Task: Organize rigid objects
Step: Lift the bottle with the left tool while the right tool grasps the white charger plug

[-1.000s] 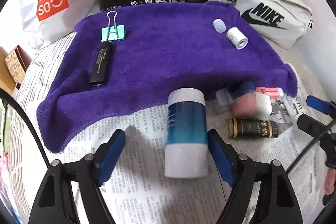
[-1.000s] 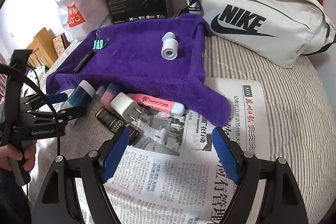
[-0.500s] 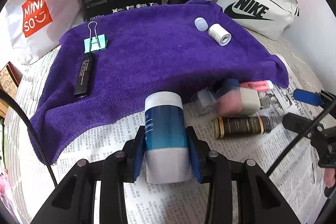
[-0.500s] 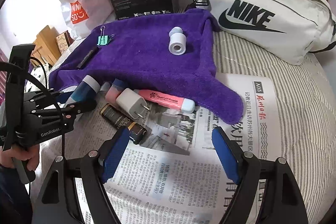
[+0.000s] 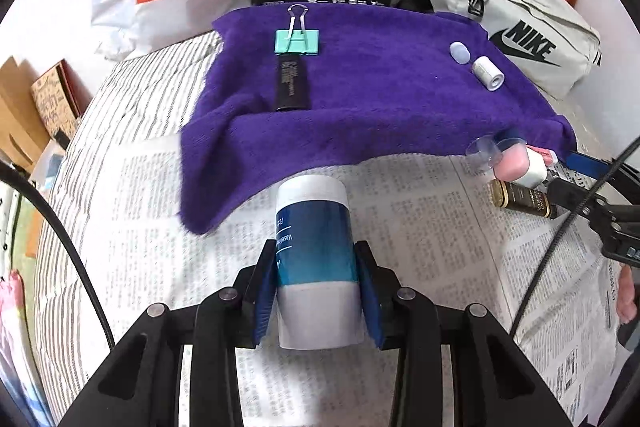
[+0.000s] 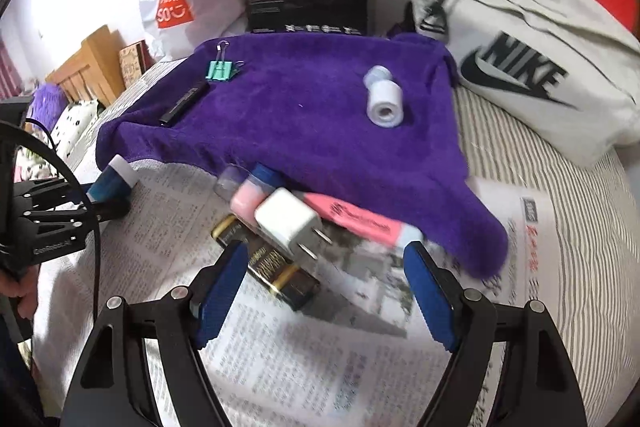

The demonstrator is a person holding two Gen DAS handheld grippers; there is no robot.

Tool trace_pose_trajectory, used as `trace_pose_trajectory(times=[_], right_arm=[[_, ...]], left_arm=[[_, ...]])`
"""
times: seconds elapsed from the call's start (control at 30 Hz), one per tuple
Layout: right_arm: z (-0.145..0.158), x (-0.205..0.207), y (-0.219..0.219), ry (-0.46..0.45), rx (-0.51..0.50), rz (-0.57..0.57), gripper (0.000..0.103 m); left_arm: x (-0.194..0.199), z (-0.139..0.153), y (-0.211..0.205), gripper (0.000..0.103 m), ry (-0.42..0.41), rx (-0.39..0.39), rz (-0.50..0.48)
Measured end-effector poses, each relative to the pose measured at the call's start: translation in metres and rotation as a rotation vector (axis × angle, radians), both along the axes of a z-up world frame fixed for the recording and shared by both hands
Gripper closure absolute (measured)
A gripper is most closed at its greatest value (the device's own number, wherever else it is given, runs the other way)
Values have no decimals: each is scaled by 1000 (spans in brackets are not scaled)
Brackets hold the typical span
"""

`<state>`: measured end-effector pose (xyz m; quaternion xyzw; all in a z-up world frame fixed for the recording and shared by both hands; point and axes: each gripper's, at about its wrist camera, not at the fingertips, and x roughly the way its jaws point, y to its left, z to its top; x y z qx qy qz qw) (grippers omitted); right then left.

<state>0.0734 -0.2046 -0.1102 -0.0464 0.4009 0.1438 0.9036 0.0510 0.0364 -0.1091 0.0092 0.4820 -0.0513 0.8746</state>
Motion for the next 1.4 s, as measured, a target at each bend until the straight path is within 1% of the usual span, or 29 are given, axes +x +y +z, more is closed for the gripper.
trace_pose_trajectory(times=[0.1, 0.17, 0.23, 0.3, 0.37, 0.53, 0.67, 0.77, 0.9, 0.97, 1.07, 1.13, 1.17, 1.23, 1.33, 1.4], right_arm=[[-3, 8, 10, -11, -28, 20, 36], [-6, 12, 14, -2, -33, 31, 50], [-8, 16, 18, -8, -34, 38, 55], [-8, 17, 24, -13, -53, 55, 56], [-9, 15, 30, -4, -64, 93, 63], [-10, 22, 35, 13, -47, 92, 65], [-8, 16, 35, 27, -77, 96, 65], [-8, 11, 26, 49, -93, 58, 65], [-9, 9, 12, 72, -82, 26, 65], [-9, 10, 9, 72, -83, 26, 62], [-13, 12, 7, 62, -87, 28, 62], [-20, 17, 7, 85, -100, 23, 62], [-17, 16, 6, 61, -91, 20, 63], [-15, 12, 5, 64, -89, 25, 66], [-12, 7, 2, 70, -85, 22, 66], [-11, 4, -1, 58, -73, 23, 66]], left_arm=[[-3, -1, 3, 67, -3, -12, 3], [-4, -1, 3, 67, -5, -3, 1], [-4, -1, 2, 67, -7, 4, 2], [-5, -1, 2, 67, -7, 4, 4], [-5, -1, 2, 67, -9, 3, 2], [-7, -1, 3, 67, -14, -5, 4], [-8, -1, 5, 67, -18, -12, 0], [-9, -1, 5, 67, -20, -13, -1], [-9, -1, 4, 67, -20, -3, 1], [-9, -1, 4, 67, -21, -5, 2], [-10, -1, 2, 67, -22, -4, 3], [-10, -1, 2, 67, -22, -4, 3], [-10, -1, 3, 67, -21, -4, 3], [-10, -1, 3, 67, -21, -5, 4], [-10, -1, 1, 67, -23, -3, 5], [-10, -2, 1, 67, -31, -9, 8]])
